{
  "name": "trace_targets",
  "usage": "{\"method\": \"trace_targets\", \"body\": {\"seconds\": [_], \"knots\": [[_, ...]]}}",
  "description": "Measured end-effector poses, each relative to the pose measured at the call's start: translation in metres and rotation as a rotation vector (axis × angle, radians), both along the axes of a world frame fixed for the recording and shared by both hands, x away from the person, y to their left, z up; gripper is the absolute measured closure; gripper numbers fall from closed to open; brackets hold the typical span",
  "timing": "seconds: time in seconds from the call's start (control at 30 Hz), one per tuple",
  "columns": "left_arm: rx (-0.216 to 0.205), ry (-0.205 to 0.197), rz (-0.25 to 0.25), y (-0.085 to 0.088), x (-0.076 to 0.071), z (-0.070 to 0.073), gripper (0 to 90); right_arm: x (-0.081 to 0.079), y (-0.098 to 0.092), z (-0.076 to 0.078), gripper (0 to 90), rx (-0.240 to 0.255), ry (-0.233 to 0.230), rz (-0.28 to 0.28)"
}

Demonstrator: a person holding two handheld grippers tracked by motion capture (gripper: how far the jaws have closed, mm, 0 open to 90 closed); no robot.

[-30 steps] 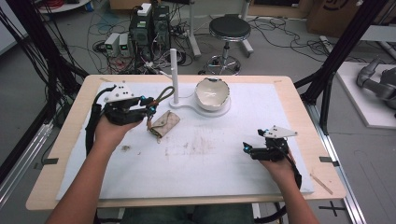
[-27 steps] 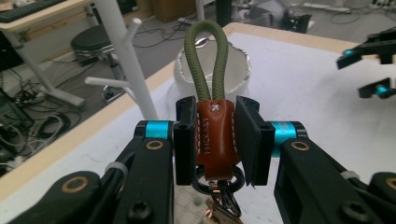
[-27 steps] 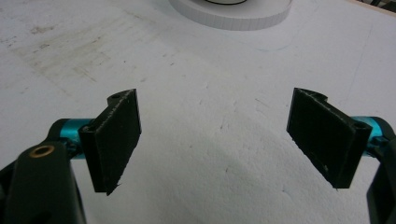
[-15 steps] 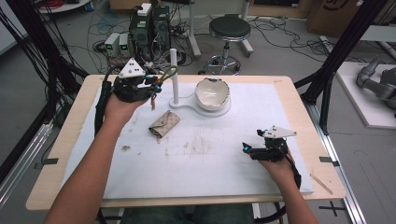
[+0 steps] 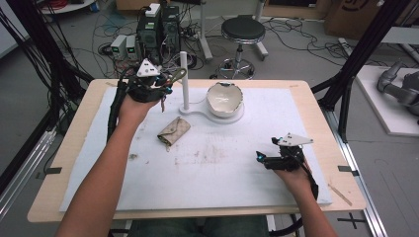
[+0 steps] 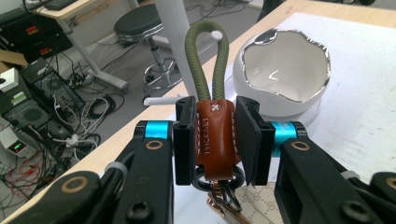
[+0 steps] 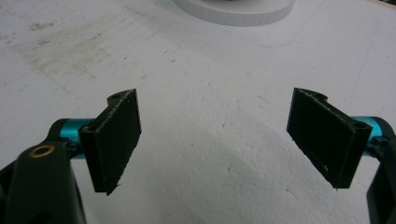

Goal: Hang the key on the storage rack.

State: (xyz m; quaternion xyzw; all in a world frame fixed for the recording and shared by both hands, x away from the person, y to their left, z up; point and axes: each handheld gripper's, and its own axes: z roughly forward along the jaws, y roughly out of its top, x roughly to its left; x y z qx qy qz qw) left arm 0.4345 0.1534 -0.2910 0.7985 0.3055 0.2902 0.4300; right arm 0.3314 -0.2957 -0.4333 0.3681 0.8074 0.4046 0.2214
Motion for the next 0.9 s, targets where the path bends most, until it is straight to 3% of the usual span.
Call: {"method": "trace_targets", "body": {"seconds": [0.23,0.43,0.7,0.9], "knots": [[0.012,0.013,0.012,-0.002,0.005,-0.005,67.4,0.000,0.000,0.000,17.9,0.001,-0.003,0.000],[-0.002,0.017,0.051,0.000,0.004,-0.007,38.8,0.000,0.000,0.000,17.9,0.000,-0.004,0.002],[-0.031,0.039,0.045,0.009,-0.006,-0.011,29.5,0.000,0.000,0.001,17.9,0.001,-0.002,0.002],[-0.081,0.035,0.045,0.023,-0.016,-0.014,26.8,-0.001,-0.001,0.000,17.9,0.005,-0.003,-0.001]]}}
